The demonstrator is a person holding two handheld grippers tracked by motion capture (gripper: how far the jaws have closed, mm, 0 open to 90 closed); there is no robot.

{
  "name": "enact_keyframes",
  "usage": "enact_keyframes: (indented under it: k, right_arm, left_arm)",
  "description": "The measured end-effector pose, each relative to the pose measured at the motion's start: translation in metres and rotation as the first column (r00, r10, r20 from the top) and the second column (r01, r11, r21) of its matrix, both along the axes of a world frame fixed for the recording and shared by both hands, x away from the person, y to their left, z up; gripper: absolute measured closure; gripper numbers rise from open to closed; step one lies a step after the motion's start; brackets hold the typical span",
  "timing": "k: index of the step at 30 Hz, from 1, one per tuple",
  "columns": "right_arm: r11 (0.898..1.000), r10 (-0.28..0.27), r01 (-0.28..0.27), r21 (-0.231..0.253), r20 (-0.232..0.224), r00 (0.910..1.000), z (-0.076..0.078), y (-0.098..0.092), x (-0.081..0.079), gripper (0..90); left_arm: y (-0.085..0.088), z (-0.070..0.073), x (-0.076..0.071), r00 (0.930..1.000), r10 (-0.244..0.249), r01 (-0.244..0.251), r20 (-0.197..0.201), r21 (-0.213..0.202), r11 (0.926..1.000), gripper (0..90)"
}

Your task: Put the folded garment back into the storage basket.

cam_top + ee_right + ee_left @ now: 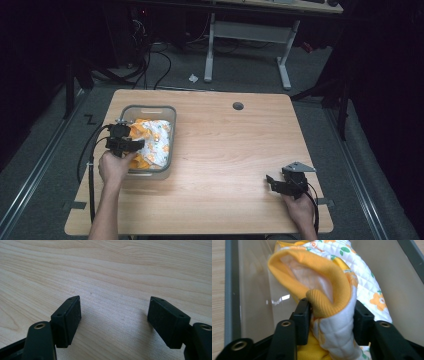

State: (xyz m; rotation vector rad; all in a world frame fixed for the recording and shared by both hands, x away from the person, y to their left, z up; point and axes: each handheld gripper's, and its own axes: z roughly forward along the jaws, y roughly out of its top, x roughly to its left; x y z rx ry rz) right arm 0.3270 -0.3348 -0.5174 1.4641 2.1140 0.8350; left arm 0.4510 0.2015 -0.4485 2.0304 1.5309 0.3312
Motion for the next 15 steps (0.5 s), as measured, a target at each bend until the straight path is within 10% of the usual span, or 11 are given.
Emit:
enact_keyframes:
  k: [15]
  right_arm:
    - [1.0, -0.005, 0.005, 0.003, -0.003, 1.0, 0.0, 0.0, 0.0, 27.2]
  left_arm:
    - [-0.004, 0.017, -0.015, 0.9919, 0.027, -0.02, 0.124, -0.058, 0.9981, 40.9]
